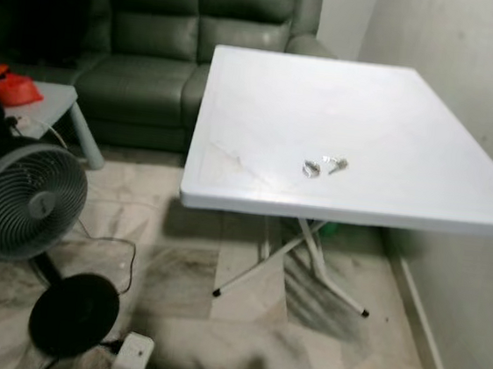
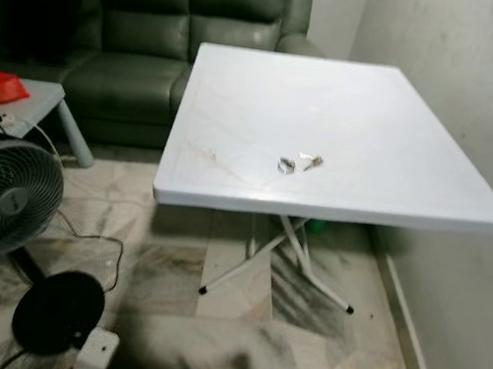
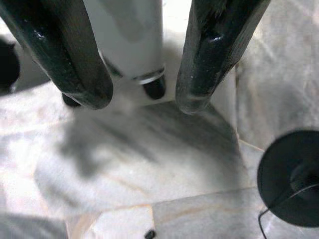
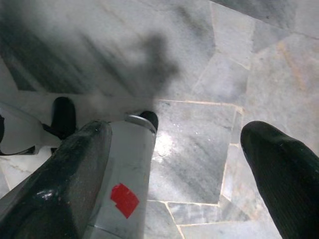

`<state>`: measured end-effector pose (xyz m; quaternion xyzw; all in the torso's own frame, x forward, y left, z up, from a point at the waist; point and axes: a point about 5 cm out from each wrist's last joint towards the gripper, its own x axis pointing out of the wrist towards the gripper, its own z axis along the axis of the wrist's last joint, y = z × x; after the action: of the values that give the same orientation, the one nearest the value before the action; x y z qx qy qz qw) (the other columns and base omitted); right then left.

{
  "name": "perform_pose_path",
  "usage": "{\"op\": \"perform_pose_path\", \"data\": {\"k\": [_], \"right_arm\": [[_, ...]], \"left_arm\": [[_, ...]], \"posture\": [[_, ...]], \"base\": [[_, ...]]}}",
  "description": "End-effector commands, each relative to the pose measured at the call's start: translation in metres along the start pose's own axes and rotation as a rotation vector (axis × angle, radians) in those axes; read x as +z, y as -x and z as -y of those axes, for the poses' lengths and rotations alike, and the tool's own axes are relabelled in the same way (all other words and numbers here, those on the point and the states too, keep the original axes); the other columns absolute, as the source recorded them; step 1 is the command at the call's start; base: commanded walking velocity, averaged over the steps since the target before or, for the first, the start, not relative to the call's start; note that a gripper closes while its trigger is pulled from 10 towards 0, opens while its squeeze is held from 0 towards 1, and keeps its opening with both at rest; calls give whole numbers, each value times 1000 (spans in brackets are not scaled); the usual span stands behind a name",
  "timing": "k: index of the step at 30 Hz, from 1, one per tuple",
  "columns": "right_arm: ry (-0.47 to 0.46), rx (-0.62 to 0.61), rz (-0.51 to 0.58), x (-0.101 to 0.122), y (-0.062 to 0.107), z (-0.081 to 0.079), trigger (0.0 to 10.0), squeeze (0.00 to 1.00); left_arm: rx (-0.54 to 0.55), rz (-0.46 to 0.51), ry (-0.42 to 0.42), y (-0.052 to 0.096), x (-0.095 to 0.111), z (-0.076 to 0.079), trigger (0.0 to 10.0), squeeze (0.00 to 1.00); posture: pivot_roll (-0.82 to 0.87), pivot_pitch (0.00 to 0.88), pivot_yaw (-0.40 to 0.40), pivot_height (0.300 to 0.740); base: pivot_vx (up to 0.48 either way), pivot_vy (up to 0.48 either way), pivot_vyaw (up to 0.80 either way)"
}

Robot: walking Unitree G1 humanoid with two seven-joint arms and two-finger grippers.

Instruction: Hang keys on a hook

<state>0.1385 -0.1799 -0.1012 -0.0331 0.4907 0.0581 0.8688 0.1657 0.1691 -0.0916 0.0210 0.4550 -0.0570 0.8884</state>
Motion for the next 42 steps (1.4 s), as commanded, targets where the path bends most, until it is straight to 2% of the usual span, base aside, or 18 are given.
{"op": "perform_pose_path", "data": {"k": [1, 4, 5, 7, 13, 15, 18, 19, 21, 22, 25, 27, 29, 32, 34, 35, 38, 42], "right_arm": [[-2, -7, 27, 6, -1, 2, 10000, 0], [-12, -10, 76, 15, -1, 5, 10000, 0], [-19, -9, 122, 25, -2, 6, 10000, 0], [-19, -9, 145, 30, -2, 7, 10000, 0], [11, 13, 351, 78, -2, 9, 10000, 0], [13, 15, 372, 83, -2, 9, 10000, 0], [15, 25, 494, 110, 2, 10, 10000, 0], [14, 35, 575, 127, 5, 9, 10000, 0], [12, 37, 610, 135, 7, 10, 10000, 0], [2, 40, 653, 143, 9, 10, 10000, 0], [0, 35, 675, 148, 11, 11, 10000, 0], [-7, 32, 690, 153, 12, 11, 10000, 0], [-10, 27, 699, 157, 12, 11, 10000, 0], [-24, 14, 744, 170, 16, 10, 10000, 0], [-28, 9, 755, 172, 16, 11, 10000, 0], [-44, 4, 801, 184, 21, 11, 10000, 0], [-61, -15, 860, 199, 27, 14, 10000, 0], [-95, -40, 920, 218, 36, 20, 10000, 0]], "left_arm": [[2, 55, 9, -1, 11, -2, 10000, 0], [-7, 118, -24, -3, 24, 1, 10000, 0], [-22, 172, -36, -4, 36, 5, 10000, 0], [-26, 198, -46, -5, 42, 7, 10000, 0], [-70, 461, -63, -4, 104, 19, 10000, 0], [-73, 485, -63, -3, 110, 19, 10000, 0], [-82, 590, -69, 1, 135, 20, 10000, 0], [-72, 646, -68, 4, 149, 19, 10000, 0], [-48, 653, -52, 5, 154, 18, 10000, 0], [-22, 660, -41, 5, 164, 16, 10000, 0], [-24, 667, -39, 6, 172, 16, 10000, 0], [-14, 663, 9, 7, 182, 15, 10000, 0], [-53, 698, 88, 10, 194, 17, 10000, 0], [-83, 765, 124, 18, 212, 19, 10000, 0], [-91, 767, 135, 19, 215, 19, 10000, 0], [-110, 819, 117, 26, 225, 20, 10000, 0], [-113, 911, 65, 39, 238, 19, 10000, 0], [-121, 931, 36, 48, 249, 13, 10000, 0]], "posture": [[-66, 0, -23, 740], [-65, 0, -23, 740], [-63, 0, -22, 740], [-62, 0, -22, 740], [-65, 0, -15, 740], [-65, 0, -15, 740], [-69, 0, -10, 740], [-70, 0, -7, 740], [-70, 0, -7, 740], [-74, 0, -5, 740], [-72, 0, -5, 740], [-70, 0, -7, 740], [-67, 0, -10, 740], [-68, 0, -11, 740], [-68, 0, -11, 740], [-69, 0, -10, 740], [-73, 0, -10, 740], [-74, 0, -9, 740]], "base": [[0, 0, 0], [0, 0, 0], [0, 0, 0], [0, 0, 0], [0, 0, 0], [0, 0, 0], [0, 0, 0], [0, 0, 0], [0, 0, 0], [0, 0, 0], [0, 0, 0], [0, 0, 0], [0, 0, 0], [0, 0, 0], [0, 0, 0], [0, 0, 0], [0, 0, 0], [0, 0, 0]]}}
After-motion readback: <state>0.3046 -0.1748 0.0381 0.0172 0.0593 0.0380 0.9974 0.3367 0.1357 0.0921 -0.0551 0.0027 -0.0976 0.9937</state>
